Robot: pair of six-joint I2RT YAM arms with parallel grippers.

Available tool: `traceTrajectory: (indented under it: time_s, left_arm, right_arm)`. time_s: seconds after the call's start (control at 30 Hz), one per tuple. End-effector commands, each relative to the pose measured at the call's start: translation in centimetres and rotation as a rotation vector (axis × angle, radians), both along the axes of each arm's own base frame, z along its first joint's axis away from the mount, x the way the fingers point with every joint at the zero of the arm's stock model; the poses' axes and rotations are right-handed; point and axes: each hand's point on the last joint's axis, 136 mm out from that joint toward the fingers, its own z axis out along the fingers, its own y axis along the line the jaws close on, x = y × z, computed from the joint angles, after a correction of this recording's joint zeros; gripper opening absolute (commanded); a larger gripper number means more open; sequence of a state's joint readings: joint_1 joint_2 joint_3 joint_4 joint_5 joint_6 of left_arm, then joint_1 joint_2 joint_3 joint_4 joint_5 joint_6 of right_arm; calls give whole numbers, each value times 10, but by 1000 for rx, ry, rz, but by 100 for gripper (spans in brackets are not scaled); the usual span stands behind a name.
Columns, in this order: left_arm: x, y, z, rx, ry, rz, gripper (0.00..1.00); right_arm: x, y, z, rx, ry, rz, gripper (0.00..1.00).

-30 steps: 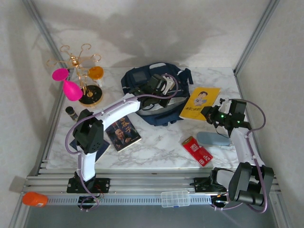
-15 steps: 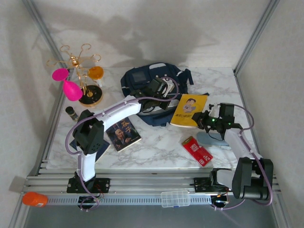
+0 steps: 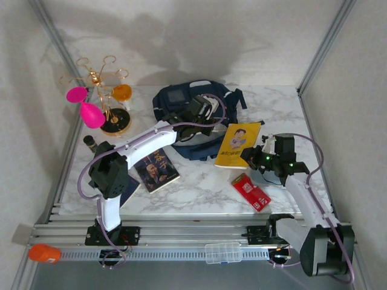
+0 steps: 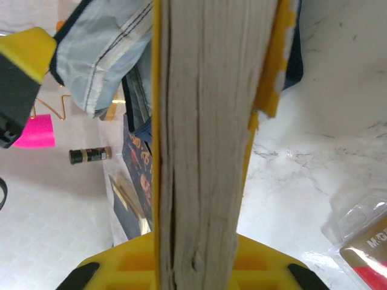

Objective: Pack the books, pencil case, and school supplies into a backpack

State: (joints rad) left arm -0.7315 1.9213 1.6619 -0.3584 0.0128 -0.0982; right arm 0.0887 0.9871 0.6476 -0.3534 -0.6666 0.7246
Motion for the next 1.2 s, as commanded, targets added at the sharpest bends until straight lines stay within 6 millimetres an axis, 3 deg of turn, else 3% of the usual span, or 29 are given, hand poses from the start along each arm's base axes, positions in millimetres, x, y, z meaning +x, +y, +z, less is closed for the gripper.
traceTrajectory:
  time_s: [0.0, 0.1, 0.17, 0.27, 0.43, 0.57, 0.77, 0.9, 1.0, 1.17]
  left_arm:
    - [5, -2, 59, -96, -124, 26, 0]
    - [5, -1, 62, -102, -131, 31, 0]
    - [6, 0, 64, -105, -139, 44, 0]
    - [6, -1, 68, -116, -145, 43, 0]
    - [4, 0, 73, -114, -152, 40, 0]
    - [4, 2, 83, -128, -170, 53, 0]
    - [-2, 4, 108, -169, -220, 65, 0]
    - [-9, 5, 119, -178, -238, 70, 0]
    - [-20, 0, 125, -168, -255, 55, 0]
    - [-27, 8, 136, -156, -289, 94, 0]
  right_arm:
    - [-8, 0, 11, -29, -18, 19, 0]
    - [-17, -7, -10, -89, 65, 14, 0]
    - [-17, 3, 0, -35, 39, 34, 0]
    - [-21, 38, 23, 106, -1, 125, 0]
    - [-18, 73, 44, 159, -40, 220, 0]
    - [-8, 82, 34, 185, -18, 218, 0]
    - [23, 102, 33, 218, -84, 252, 0]
    - [47, 113, 17, 215, -67, 261, 0]
    - [75, 126, 12, 194, -85, 299, 0]
    - [120, 137, -9, 169, -92, 312, 0]
